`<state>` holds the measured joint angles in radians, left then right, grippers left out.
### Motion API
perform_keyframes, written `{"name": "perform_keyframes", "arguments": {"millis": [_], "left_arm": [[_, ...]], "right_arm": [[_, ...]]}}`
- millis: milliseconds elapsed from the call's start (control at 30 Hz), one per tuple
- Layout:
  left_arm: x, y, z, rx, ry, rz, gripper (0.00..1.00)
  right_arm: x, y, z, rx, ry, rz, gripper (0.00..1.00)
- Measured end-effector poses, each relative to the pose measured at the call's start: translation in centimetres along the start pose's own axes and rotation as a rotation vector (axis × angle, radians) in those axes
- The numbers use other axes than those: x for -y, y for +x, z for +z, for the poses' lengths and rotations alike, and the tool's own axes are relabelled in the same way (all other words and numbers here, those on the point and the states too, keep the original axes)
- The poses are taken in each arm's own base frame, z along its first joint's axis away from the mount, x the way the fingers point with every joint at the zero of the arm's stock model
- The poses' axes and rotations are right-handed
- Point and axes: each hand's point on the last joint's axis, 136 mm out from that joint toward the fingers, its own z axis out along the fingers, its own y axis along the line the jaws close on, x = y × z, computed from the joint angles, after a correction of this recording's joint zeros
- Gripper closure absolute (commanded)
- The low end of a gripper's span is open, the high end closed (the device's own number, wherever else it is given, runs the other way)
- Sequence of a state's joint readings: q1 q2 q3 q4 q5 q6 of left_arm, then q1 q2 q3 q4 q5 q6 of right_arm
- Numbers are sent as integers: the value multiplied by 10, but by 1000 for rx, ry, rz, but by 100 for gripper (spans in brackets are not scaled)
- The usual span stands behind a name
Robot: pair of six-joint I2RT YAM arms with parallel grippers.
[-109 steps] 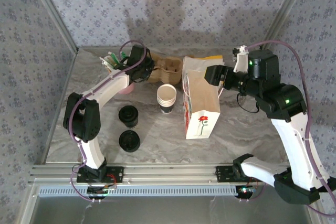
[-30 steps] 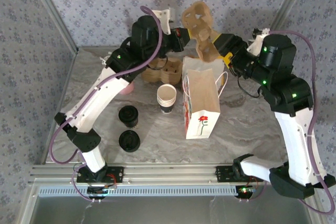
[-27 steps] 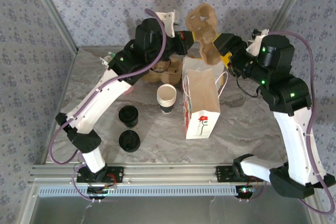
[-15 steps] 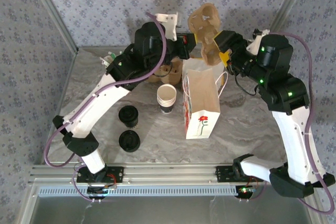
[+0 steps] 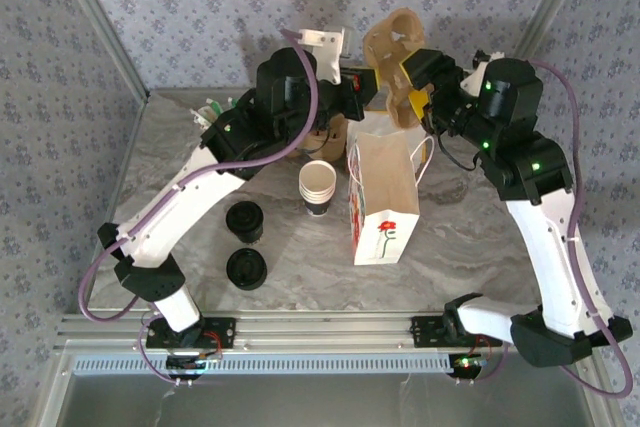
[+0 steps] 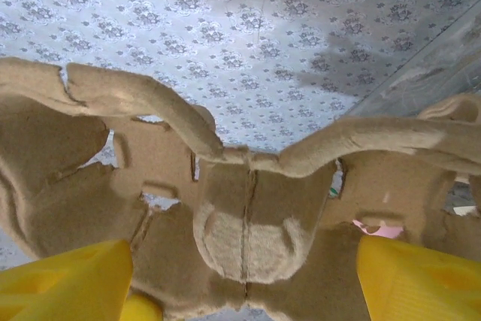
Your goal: Pack the takeout coffee
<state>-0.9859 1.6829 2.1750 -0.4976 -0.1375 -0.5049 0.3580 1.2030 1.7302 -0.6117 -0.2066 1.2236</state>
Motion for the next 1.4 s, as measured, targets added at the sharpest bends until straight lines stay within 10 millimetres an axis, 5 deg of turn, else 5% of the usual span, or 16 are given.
{"name": "perform_keyframes", "arguments": {"millis": [1400], "left_arm": [[24,17,-2,2,-18,191,100]], "right_arm": [[12,3,15,-2,18,46,50]]}}
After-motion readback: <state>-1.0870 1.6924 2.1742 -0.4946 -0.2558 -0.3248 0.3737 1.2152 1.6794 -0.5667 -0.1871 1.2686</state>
